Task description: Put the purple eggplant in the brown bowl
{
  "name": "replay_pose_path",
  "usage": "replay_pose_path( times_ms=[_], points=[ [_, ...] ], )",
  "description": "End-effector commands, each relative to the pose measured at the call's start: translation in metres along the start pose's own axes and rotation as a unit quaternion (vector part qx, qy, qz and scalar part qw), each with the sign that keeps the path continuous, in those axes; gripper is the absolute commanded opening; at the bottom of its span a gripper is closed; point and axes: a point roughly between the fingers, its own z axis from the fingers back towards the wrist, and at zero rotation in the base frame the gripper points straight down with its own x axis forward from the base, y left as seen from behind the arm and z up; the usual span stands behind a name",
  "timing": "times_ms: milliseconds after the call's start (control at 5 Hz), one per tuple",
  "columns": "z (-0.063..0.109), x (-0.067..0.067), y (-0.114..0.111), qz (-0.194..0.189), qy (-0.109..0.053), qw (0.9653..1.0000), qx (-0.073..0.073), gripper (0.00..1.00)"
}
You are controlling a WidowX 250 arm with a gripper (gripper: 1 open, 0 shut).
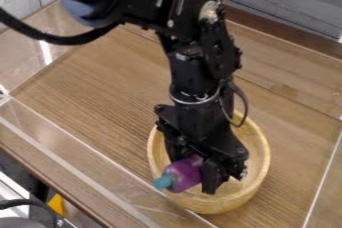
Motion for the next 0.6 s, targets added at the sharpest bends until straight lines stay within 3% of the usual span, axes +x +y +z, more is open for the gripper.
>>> replay_pose_path(
  times_ms=[0, 400],
  points=[
    [0.0109, 0.0130, -0.0009, 0.005, -0.027, 0.9996, -0.003, 0.00],
    [0.0090, 0.0145, -0.0024, 0.010, -0.026, 0.9996, -0.005, 0.00]
  ],
)
